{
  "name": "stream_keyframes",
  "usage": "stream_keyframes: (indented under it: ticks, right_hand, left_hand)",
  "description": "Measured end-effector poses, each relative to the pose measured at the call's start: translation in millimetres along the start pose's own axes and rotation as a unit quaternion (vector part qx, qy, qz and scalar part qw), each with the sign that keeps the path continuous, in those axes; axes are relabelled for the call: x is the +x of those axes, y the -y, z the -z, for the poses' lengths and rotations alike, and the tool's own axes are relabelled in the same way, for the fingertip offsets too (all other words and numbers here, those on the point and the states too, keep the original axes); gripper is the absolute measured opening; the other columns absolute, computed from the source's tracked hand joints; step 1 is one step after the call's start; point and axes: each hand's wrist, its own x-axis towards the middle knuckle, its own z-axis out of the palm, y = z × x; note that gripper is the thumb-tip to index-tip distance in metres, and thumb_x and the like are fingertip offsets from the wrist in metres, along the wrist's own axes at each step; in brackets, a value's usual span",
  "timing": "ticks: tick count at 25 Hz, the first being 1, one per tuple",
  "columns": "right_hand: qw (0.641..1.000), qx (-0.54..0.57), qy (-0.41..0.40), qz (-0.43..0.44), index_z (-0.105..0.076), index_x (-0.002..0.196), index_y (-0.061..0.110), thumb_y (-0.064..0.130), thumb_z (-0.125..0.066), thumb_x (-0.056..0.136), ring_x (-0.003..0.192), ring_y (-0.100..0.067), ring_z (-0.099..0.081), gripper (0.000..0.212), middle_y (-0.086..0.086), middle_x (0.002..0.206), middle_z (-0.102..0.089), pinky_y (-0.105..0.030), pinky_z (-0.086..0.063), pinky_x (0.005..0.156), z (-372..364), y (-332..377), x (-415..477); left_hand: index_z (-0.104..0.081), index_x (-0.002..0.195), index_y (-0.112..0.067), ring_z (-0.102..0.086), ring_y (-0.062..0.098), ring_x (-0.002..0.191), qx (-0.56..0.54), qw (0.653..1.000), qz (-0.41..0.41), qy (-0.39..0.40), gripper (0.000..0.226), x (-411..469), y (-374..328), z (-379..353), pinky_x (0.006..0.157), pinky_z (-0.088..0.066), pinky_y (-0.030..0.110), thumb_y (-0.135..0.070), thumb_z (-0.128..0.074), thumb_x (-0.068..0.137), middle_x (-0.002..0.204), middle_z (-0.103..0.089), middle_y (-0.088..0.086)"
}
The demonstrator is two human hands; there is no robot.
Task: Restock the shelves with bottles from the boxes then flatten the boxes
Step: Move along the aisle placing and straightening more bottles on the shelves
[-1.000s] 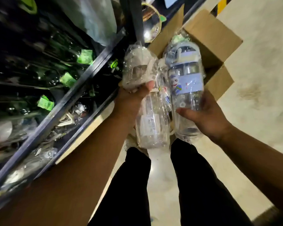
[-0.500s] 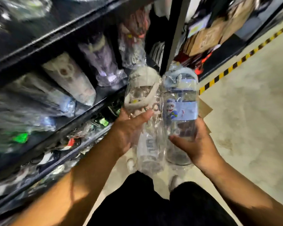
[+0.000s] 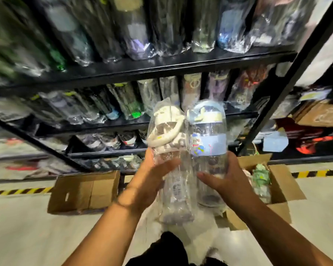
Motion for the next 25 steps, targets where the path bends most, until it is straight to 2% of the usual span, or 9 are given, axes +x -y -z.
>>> stream_keyframes:
  ticks: [3,6,10,12,15,19,20,23,25]
  right_hand:
    - [0.997,0.008,0.071,0.01,-0.054,0.117,0.027,0.019,-0.09,0.069,0.094,-0.007,-0.069,0.06,0.009,0.105,-0.071,-0.024,-0.057,0.075,-61,11,-19]
    - [0.992,0.043,0.115,0.0,-0.053,0.115,0.033,0.015,-0.087,0.07,0.097,-0.011,-0.068,0.06,0.003,0.108,-0.069,-0.023,-0.056,0.056,-132,26,-33]
    - [0.98,0.065,0.188,-0.005,-0.052,0.121,0.027,0.032,-0.089,0.058,0.101,-0.017,-0.07,0.074,0.002,0.11,-0.072,-0.038,-0.057,0.081,-262,35,-51]
    - [0.973,0.071,0.219,-0.01,-0.051,0.121,0.027,0.042,-0.084,0.054,0.098,-0.01,-0.07,0.077,0.008,0.108,-0.073,-0.028,-0.056,0.077,-332,37,-65]
    - [0.96,0.07,0.27,-0.02,-0.05,0.121,0.025,0.05,-0.076,0.059,0.091,0.005,-0.067,0.071,0.021,0.103,-0.071,-0.011,-0.049,0.065,-411,42,-81]
    - [0.949,0.085,0.292,-0.088,-0.051,0.113,0.019,0.011,-0.079,0.078,0.079,0.005,-0.067,0.045,0.011,0.1,-0.07,-0.012,-0.05,0.058,-481,38,-77]
    - [0.946,0.085,0.294,-0.106,-0.051,0.114,0.019,0.008,-0.082,0.075,0.08,0.003,-0.068,0.05,0.012,0.099,-0.071,-0.013,-0.051,0.058,-490,37,-71]
    - [0.941,0.054,0.308,-0.13,-0.049,0.12,0.028,0.04,-0.088,0.051,0.087,-0.001,-0.07,0.08,0.01,0.108,-0.071,-0.017,-0.051,0.061,-512,45,-45]
    - [0.94,0.055,0.302,-0.146,-0.049,0.122,0.028,0.034,-0.087,0.053,0.081,0.0,-0.07,0.079,0.004,0.108,-0.07,-0.017,-0.051,0.058,-530,45,-16]
  left_hand:
    - [-0.046,0.143,-0.029,-0.063,0.034,0.121,-0.005,0.998,-0.021,-0.057,0.072,-50,-6,53,0.101,-0.045,0.066,-0.017,-0.075,0.078,0.133,-0.065,0.008]
    - [-0.053,0.138,-0.015,-0.068,0.034,0.113,-0.018,0.996,-0.019,-0.088,0.06,-91,-19,113,0.096,-0.053,0.054,-0.015,-0.07,0.08,0.125,-0.069,0.014]
    - [-0.057,0.126,-0.014,-0.074,0.026,0.093,-0.044,0.983,-0.02,-0.177,0.06,-148,-40,226,0.073,-0.061,0.037,-0.005,-0.079,0.071,0.109,-0.075,0.012]
    - [-0.056,0.132,-0.01,-0.073,0.029,0.098,-0.017,0.976,-0.009,-0.218,0.065,-175,-44,297,0.078,-0.06,0.04,-0.011,-0.08,0.072,0.113,-0.074,0.014]
    - [-0.052,0.141,-0.015,-0.067,0.029,0.116,0.026,0.974,-0.031,-0.223,0.068,-206,-46,382,0.097,-0.053,0.048,-0.017,-0.078,0.078,0.127,-0.068,0.011]
    - [-0.045,0.146,-0.019,-0.059,0.03,0.127,0.02,0.974,-0.062,-0.216,0.078,-224,-49,453,0.105,-0.047,0.052,-0.019,-0.084,0.078,0.137,-0.062,0.01]
    - [-0.046,0.145,-0.018,-0.06,0.031,0.126,0.021,0.974,-0.055,-0.221,0.081,-219,-48,467,0.104,-0.047,0.054,-0.022,-0.087,0.075,0.136,-0.063,0.011]
    - [-0.048,0.143,-0.022,-0.062,0.031,0.122,0.023,0.971,-0.032,-0.237,0.085,-196,-50,496,0.1,-0.05,0.057,-0.028,-0.091,0.07,0.134,-0.064,0.011]
    - [-0.051,0.14,-0.025,-0.063,0.031,0.121,0.009,0.969,-0.026,-0.247,0.079,-177,-56,514,0.099,-0.051,0.057,-0.025,-0.089,0.071,0.131,-0.066,0.01]
